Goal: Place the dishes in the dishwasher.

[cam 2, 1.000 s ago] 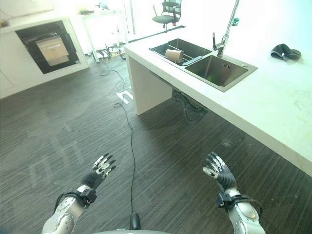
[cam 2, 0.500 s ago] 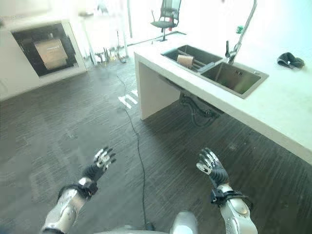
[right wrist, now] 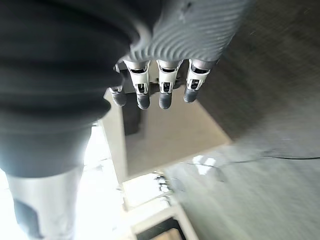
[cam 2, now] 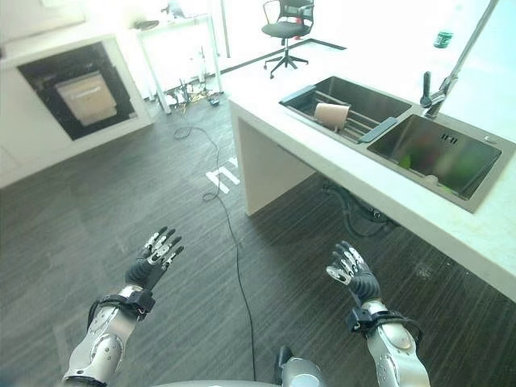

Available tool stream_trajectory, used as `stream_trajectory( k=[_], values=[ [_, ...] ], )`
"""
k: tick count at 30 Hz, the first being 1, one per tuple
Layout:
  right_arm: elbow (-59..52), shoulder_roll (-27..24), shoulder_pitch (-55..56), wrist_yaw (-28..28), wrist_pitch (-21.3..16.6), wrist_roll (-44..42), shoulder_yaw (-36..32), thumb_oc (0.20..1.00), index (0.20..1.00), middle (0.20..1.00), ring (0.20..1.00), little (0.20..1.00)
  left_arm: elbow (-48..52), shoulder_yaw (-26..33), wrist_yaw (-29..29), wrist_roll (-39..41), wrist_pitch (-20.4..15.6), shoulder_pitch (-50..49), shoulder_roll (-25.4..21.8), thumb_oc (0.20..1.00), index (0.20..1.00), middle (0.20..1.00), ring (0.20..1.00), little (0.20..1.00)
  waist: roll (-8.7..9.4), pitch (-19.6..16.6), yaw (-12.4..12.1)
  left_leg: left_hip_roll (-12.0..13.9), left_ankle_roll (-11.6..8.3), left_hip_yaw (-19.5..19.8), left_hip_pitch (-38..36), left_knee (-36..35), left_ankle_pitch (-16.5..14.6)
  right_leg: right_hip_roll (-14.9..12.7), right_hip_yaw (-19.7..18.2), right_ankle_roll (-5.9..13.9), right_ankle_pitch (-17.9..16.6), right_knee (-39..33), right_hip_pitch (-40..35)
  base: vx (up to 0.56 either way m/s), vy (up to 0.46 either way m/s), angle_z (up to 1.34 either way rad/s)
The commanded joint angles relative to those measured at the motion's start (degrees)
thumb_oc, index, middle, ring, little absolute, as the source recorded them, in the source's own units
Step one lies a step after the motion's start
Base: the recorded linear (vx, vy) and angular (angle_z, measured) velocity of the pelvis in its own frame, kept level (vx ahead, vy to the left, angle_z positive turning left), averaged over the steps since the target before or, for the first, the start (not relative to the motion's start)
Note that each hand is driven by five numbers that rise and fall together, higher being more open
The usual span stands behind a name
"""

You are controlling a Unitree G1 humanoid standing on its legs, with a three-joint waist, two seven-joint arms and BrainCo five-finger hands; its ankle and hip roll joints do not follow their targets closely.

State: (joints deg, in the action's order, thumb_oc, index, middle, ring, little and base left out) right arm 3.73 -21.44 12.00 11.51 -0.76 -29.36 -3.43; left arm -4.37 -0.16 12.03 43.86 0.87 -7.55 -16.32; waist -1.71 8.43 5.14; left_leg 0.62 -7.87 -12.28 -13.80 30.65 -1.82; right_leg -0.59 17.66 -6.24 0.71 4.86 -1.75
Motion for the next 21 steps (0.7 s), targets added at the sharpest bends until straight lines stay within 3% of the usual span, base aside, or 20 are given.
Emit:
stream_trajectory(
  k=[1,2,3,6,7,9,11,12,14,16,21],
  values=[
    [-1.1,-2.5,-1.1,1.4,-4.7,0.7,-3.2,1.000,1.000,1.000,1.000,1.000,3.8,-1.2,0.8,2.5,-4.1,-0.4,-1.5,1.000,1.000,1.000,1.000,1.000,4.50,-0.2,1.4,4.3,0.75,1.8,10.2,6.1,9.0,-1.6,-4.0,5.16,-2.6,-3.8,-1.2,0.39,-0.178,-0.84],
    [-1.4,-3.3,-1.1,1.1,-5.3,1.0,-3.8,1.000,1.000,1.000,1.000,1.000,4.1,-1.0,1.2,2.8,-4.1,-0.7,-1.3,1.000,1.000,1.000,1.000,1.000,5.08,0.0,1.1,4.8,1.18,3.2,13.1,9.0,9.2,-1.8,-5.4,4.68,-2.4,-3.6,-1.9,0.38,-0.085,-1.17],
    [-2.8,-4.4,-1.1,0.9,-5.5,-0.3,-4.9,1.000,1.000,1.000,1.000,1.000,5.0,-0.4,1.9,3.2,-4.5,-0.9,-1.6,1.000,1.000,1.000,1.000,1.000,5.69,0.8,0.2,6.2,2.96,3.7,17.8,7.8,7.5,-1.7,-7.6,4.64,-1.7,-3.5,-3.2,0.42,-0.016,-1.47],
    [-6.1,-5.7,-1.8,1.9,-5.6,-1.7,-6.7,1.000,1.000,1.000,1.000,1.000,8.0,1.2,4.6,3.9,-5.6,-2.3,-2.1,1.000,1.000,1.000,1.000,1.000,5.52,1.3,-0.6,8.6,3.43,2.4,15.7,-8.6,8.2,-0.9,-11.4,5.62,-0.3,-3.6,-4.6,0.55,0.260,-1.39],
    [-10.6,-7.4,-3.6,3.3,-5.2,-2.2,-7.8,1.000,1.000,1.000,1.000,1.000,11.9,2.8,7.0,5.9,-10.1,-2.7,-2.7,1.000,1.000,1.000,1.000,1.000,3.34,1.4,-2.7,9.9,1.16,10.9,15.9,-35.6,15.0,0.2,-17.1,7.64,1.4,-5.2,-7.6,0.77,0.572,-1.58],
    [-12.8,-8.4,-4.3,5.1,-5.7,-4.2,-8.6,1.000,1.000,1.000,1.000,1.000,15.0,3.8,9.1,6.6,-13.6,-2.6,-2.6,1.000,1.000,1.000,1.000,1.000,3.29,1.2,-3.7,10.0,0.80,14.3,18.5,-35.6,16.0,-0.2,-19.3,7.83,2.7,-5.5,-9.7,0.57,0.432,-1.45],
    [-15.0,-9.4,-4.8,6.2,-5.4,-6.3,-9.4,1.000,1.000,1.000,1.000,1.000,17.8,5.0,11.8,7.4,-16.2,-1.9,-2.8,1.000,1.000,1.000,1.000,1.000,3.29,0.8,-4.3,10.0,1.06,14.4,18.7,-35.4,15.7,-1.5,-19.6,8.51,3.9,-5.7,-11.6,0.46,0.441,-1.19],
    [-19.6,-9.9,-6.0,7.6,-4.7,-9.2,-9.9,1.000,1.000,1.000,1.000,1.000,22.8,7.6,16.1,10.6,-18.9,0.9,-4.7,1.000,1.000,1.000,1.000,1.000,3.11,-0.3,-4.6,8.6,2.14,14.1,16.8,-34.6,10.2,-5.2,-18.2,10.82,5.3,-4.1,-12.2,0.56,0.650,-0.79],
    [-23.8,-9.5,-5.2,8.5,-4.4,-12.9,-12.4,1.000,1.000,1.000,1.000,1.000,26.3,9.8,20.0,13.5,-19.9,3.6,-6.0,1.000,1.000,1.000,1.000,1.000,3.02,-0.8,-4.5,7.4,3.09,13.2,17.0,-32.1,8.0,-7.1,-17.7,12.41,5.6,-2.2,-12.2,0.40,0.511,-1.13],
    [-28.0,-7.4,-4.6,9.3,-5.9,-16.0,-14.8,1.000,1.000,1.000,1.000,1.000,28.4,11.9,22.0,16.7,-20.7,8.0,-9.0,1.000,1.000,1.000,1.000,1.000,3.91,-2.2,-3.8,5.4,4.41,12.4,15.1,-33.1,7.0,-10.0,-15.6,15.00,1.2,1.3,-9.8,0.35,0.413,-1.12],
    [-30.7,-5.5,-4.6,10.1,-6.0,-15.6,-17.4,1.000,1.000,1.000,1.000,1.000,30.2,18.2,21.3,17.7,-22.4,8.2,-12.7,1.000,1.000,1.000,1.000,1.000,3.17,-3.7,-3.8,2.1,6.58,11.3,10.0,-35.6,4.7,-11.9,-11.1,14.58,-3.4,9.0,-4.4,0.25,0.316,-0.10]
  ],
)
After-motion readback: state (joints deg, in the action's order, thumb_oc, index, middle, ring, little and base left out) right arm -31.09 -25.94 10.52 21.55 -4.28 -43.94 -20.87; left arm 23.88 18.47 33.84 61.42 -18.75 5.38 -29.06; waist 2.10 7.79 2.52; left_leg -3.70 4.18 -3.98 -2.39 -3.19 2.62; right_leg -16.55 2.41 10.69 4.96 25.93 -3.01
